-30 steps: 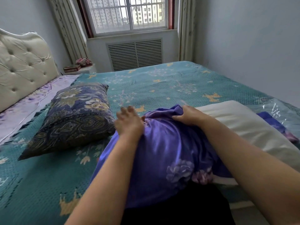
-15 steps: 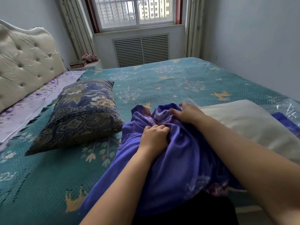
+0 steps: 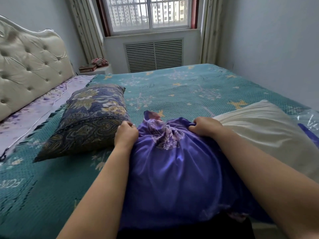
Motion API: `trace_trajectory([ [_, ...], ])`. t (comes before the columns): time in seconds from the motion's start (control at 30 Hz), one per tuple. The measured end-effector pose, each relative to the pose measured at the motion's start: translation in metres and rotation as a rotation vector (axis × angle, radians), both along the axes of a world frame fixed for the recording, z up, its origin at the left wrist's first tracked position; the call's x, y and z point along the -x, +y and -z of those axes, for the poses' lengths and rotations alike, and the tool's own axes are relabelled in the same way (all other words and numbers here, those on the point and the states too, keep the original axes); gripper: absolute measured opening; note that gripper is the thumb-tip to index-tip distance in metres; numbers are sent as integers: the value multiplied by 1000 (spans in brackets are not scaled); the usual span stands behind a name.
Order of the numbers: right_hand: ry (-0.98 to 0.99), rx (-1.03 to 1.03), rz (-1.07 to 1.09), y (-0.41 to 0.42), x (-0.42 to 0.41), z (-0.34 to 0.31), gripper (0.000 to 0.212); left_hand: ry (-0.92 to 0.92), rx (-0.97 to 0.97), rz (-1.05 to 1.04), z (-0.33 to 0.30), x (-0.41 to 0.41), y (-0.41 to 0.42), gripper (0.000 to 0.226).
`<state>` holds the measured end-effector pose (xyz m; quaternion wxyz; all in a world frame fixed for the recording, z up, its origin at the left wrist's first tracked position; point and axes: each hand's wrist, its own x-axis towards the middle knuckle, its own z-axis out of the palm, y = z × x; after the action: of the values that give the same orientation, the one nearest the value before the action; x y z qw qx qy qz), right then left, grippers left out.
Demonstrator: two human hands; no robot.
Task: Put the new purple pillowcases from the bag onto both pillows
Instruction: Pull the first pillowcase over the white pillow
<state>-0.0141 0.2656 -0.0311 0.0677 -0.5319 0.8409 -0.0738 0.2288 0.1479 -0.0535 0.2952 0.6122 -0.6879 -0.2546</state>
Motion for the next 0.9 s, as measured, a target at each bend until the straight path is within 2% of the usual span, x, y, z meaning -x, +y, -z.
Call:
trace_trajectory([
  [0.07,0,14,8,6,2,-9,27,-78,-157,106,-2,7,0,44],
  [0.17,5,57,6,8,2,-28,23,32,-151,191,-11,23,20,47],
  [0.3,-94,486,-74,-5,-22,-50,46,162,-49,182,-20,33,45,28],
  [0.33,-140,478,-129,-10,-30,-55,52,163,-32,188,-22,35,51,26],
  [0.4,-145,334,-211,-18,-44,-62,57,166,10,179,-25,34,60,28],
  [0.5,-40,305,-235,-26,-56,-65,37,175,68,159,-26,31,67,36],
  [0.57,-39,297,-241,-28,-62,-62,33,185,88,160,-24,30,68,39],
  [0.67,-70,237,-162,-32,-67,-59,34,208,121,169,-20,29,71,42],
  [0.77,-8,134,-24,-25,-61,-60,39,292,92,165,-17,27,71,48],
  [0.83,49,64,18,-15,-53,-57,42,381,23,147,-17,23,68,41],
  [0.9,83,11,9,-7,-50,-48,39,361,20,129,-14,20,62,32],
])
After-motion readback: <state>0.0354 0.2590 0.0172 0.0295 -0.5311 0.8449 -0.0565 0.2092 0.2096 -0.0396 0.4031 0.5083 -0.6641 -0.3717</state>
